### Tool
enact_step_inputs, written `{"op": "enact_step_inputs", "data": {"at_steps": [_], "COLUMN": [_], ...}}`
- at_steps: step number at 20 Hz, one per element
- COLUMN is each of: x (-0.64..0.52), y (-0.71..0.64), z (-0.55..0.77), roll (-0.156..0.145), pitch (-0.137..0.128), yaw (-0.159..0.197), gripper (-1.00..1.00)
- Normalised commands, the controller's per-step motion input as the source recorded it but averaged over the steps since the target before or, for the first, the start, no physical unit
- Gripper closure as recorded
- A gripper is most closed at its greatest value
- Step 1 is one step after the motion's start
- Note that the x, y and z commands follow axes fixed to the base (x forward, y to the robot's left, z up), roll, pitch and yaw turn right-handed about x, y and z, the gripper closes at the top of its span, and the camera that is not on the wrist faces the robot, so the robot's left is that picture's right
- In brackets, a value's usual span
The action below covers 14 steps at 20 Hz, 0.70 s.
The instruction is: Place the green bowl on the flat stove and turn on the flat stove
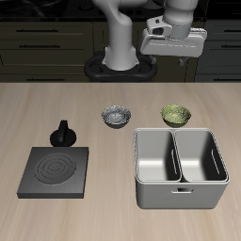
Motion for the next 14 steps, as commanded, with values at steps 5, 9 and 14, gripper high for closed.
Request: {"op": "enact_step_inputs", "data": {"at_steps": [5,9,14], "x": [0.00,0.08,0.07], "y": [0.32,0.19,0.18], "z": [-0.01,-0.15,-0.27], "roll": [0.000,-0.024,0.021], "pitch": [-0.004,0.021,0.000], "yaw": [0.002,0.000,0.037], "gripper": [-1.00,-1.00,-1.00]}}
